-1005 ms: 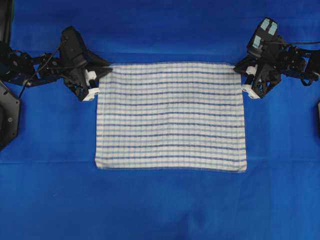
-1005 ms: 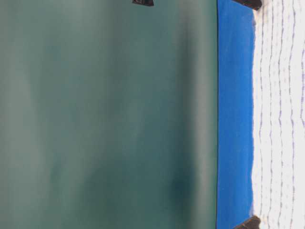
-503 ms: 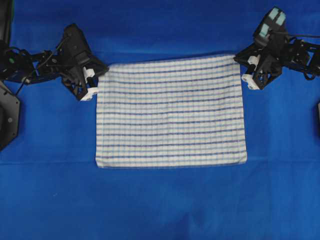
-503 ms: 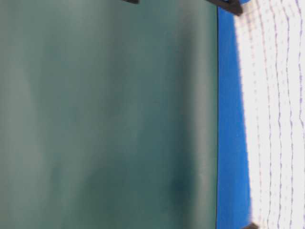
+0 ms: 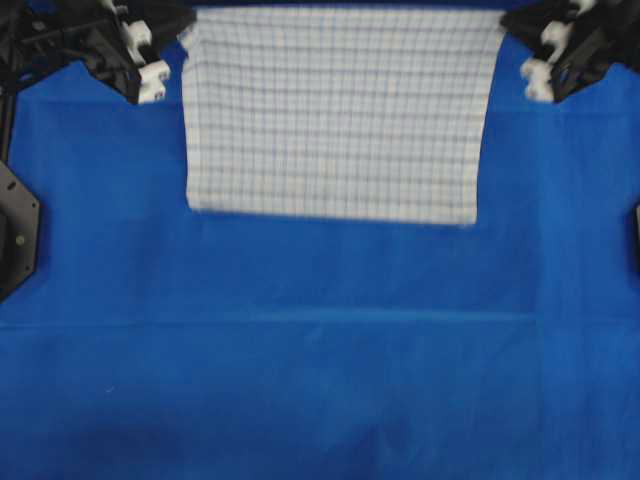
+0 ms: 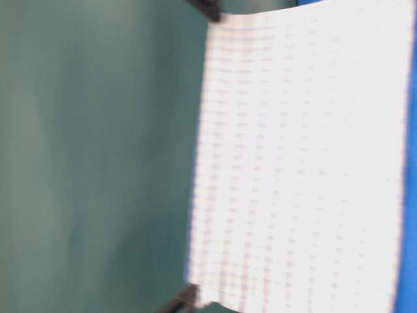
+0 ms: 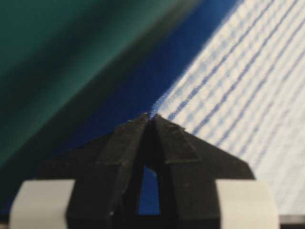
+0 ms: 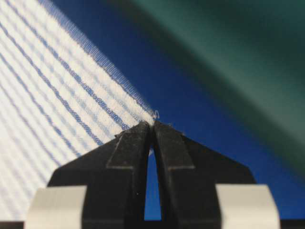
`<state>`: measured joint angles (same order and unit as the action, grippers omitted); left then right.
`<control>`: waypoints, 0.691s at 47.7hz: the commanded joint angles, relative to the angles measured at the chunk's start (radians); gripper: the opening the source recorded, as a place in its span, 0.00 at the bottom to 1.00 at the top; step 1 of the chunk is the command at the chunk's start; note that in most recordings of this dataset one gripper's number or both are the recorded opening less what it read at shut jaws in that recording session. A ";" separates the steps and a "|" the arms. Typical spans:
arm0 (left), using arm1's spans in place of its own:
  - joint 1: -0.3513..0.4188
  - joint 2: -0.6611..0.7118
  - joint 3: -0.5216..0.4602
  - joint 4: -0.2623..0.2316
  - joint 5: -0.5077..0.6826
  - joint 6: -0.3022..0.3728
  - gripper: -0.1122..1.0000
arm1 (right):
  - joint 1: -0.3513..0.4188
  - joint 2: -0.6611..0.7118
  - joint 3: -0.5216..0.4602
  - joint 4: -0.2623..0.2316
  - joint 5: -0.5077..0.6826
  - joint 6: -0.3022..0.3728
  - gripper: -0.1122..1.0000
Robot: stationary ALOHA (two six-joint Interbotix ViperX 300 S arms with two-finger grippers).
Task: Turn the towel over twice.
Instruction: 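Lift the held corners and pull the towel toward the far side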
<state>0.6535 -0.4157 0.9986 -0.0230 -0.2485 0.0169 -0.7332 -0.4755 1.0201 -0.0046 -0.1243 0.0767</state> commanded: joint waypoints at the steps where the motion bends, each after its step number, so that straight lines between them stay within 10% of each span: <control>1: 0.043 -0.021 -0.037 -0.002 -0.012 0.000 0.13 | -0.052 -0.069 -0.052 -0.031 0.043 -0.002 0.15; 33: 0.052 -0.029 -0.158 -0.002 -0.025 0.000 0.13 | -0.060 -0.224 -0.179 -0.083 0.219 0.011 0.15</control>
<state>0.6934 -0.4249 0.8652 -0.0230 -0.2838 0.0184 -0.7793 -0.6872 0.8606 -0.0859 0.0905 0.0828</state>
